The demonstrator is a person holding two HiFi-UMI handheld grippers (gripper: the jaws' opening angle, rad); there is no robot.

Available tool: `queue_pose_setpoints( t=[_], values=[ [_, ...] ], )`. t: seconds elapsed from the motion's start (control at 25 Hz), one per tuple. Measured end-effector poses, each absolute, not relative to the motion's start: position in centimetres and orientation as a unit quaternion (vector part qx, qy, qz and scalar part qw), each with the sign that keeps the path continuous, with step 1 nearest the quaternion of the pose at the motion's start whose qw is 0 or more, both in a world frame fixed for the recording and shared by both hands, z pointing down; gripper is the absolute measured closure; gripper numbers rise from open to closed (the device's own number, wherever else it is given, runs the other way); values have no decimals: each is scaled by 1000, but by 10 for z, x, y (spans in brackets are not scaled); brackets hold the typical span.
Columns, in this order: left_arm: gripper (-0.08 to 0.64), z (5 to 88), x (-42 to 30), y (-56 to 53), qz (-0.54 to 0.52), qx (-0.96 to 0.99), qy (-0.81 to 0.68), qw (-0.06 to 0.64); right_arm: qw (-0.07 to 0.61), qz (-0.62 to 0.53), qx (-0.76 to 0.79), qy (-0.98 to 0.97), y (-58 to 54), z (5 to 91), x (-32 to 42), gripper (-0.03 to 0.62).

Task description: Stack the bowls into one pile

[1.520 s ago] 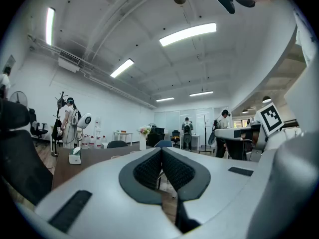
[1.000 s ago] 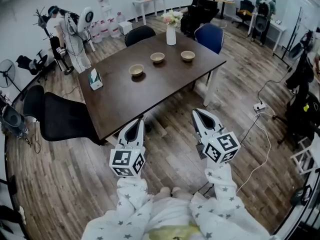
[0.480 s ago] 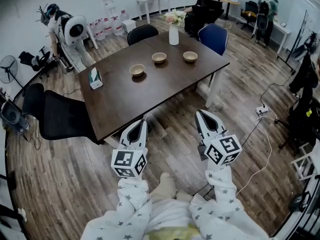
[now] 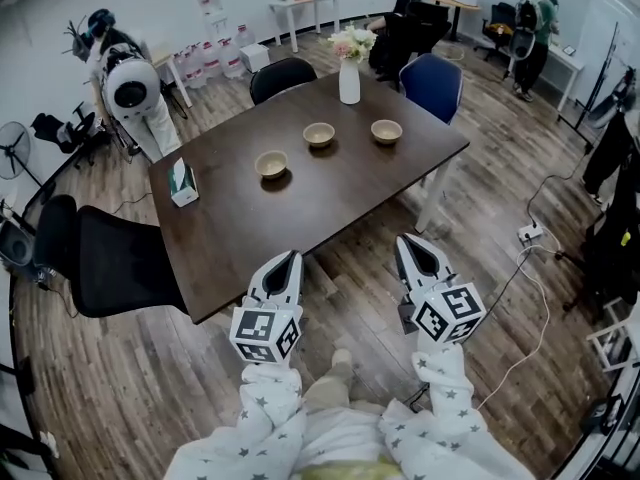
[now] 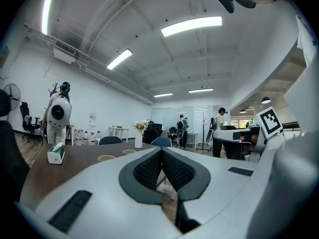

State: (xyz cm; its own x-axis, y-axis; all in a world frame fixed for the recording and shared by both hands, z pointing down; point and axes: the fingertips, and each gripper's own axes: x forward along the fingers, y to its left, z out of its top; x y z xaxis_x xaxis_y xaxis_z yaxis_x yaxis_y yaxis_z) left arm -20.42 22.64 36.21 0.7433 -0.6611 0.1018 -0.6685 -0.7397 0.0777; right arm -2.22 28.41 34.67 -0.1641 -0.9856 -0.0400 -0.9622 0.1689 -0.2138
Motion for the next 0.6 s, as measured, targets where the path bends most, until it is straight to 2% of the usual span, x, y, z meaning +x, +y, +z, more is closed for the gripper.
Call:
queue_pose_setpoints(
  t=[0.6],
  values=[
    [535,380,-151,106,38,946,-312,82,82,-83,-672,731,173,361,18,571]
  ],
)
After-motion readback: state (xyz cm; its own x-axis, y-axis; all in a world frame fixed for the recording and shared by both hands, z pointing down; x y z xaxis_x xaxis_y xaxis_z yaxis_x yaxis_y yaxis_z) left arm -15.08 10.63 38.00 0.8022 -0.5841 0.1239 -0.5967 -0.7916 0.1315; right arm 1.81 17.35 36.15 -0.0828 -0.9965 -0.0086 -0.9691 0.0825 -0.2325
